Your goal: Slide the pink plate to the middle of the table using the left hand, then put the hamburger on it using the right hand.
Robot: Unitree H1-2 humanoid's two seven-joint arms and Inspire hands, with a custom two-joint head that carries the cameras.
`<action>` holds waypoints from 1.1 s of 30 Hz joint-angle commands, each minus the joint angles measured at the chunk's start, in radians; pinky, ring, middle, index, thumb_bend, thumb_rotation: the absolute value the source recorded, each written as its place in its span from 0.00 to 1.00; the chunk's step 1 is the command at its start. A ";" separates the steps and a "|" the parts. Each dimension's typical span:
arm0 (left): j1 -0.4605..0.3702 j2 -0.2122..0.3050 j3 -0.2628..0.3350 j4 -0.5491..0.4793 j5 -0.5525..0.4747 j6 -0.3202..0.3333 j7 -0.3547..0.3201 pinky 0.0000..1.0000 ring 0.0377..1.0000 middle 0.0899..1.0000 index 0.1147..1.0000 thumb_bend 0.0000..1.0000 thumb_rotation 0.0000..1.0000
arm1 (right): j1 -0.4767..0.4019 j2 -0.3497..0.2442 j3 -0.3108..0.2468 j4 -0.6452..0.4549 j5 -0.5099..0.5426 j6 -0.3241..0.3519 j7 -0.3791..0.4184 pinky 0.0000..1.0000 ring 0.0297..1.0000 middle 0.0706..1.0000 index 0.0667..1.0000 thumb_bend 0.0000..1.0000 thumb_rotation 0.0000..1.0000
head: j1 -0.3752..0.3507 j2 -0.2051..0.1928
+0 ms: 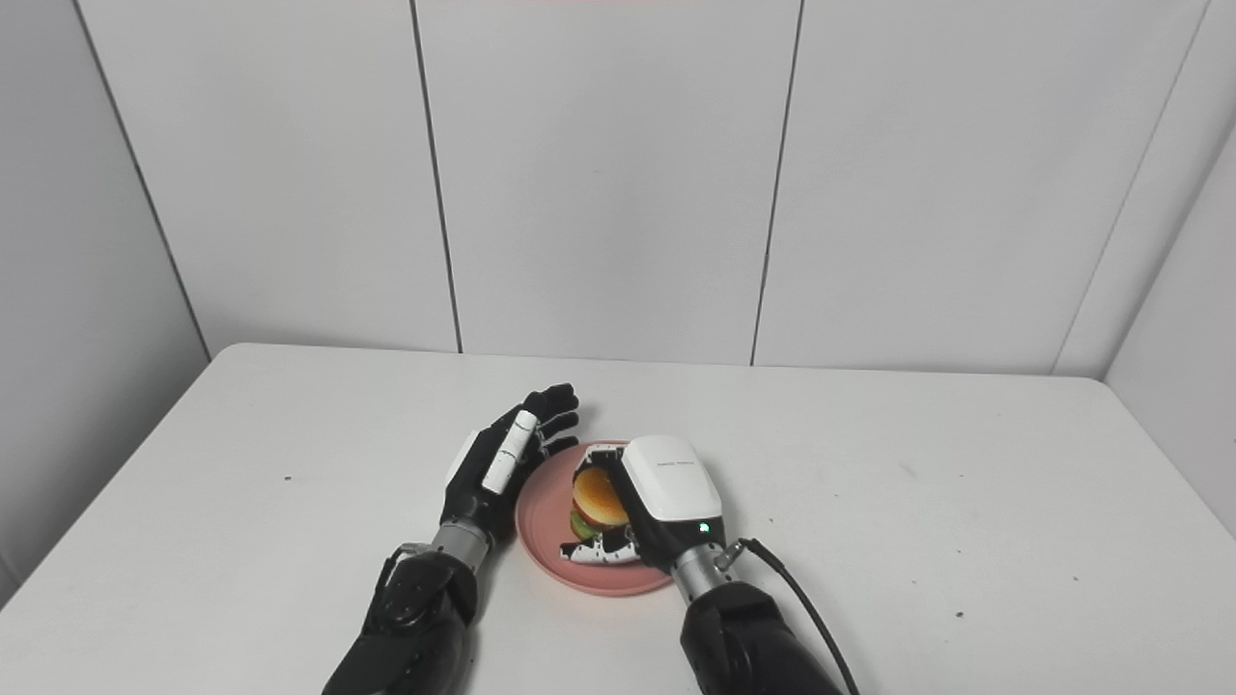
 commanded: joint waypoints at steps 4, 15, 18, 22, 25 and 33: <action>0.035 0.001 0.004 0.030 -0.005 -0.013 0.000 0.77 0.81 0.77 0.65 0.89 0.73 | -0.070 0.014 0.010 0.018 -0.007 -0.006 -0.045 0.24 0.29 0.36 0.44 0.49 0.17 | 0.001 0.000; 0.034 0.009 -0.006 0.039 -0.005 -0.023 -0.006 0.73 0.82 0.78 0.71 0.87 0.76 | -0.048 -0.006 0.016 -0.031 0.002 0.021 0.033 0.49 0.59 0.66 0.67 0.78 0.85 | -0.001 -0.003; 0.035 0.007 0.000 0.036 -0.017 -0.012 -0.015 0.75 0.83 0.78 0.69 0.88 0.73 | -0.044 -0.009 0.015 -0.038 0.000 0.019 0.032 0.61 0.70 0.73 0.71 0.84 0.90 | -0.001 -0.002; 0.037 0.009 -0.002 0.029 -0.007 -0.010 -0.012 0.75 0.83 0.78 0.69 0.89 0.74 | -0.043 -0.012 0.016 -0.039 -0.005 0.021 0.026 0.68 0.75 0.77 0.72 0.86 0.92 | -0.004 -0.001; 0.037 0.010 -0.003 0.030 -0.007 -0.011 -0.015 0.76 0.84 0.79 0.70 0.90 0.74 | -0.041 -0.014 0.013 -0.048 -0.005 0.026 0.032 0.68 0.76 0.78 0.73 0.86 0.94 | -0.004 -0.002; 0.041 0.008 -0.004 0.024 -0.004 0.000 -0.009 0.78 0.85 0.81 0.75 0.91 0.73 | -0.029 -0.022 -0.002 -0.100 0.019 0.015 0.052 0.69 0.76 0.79 0.73 0.81 0.95 | -0.005 -0.001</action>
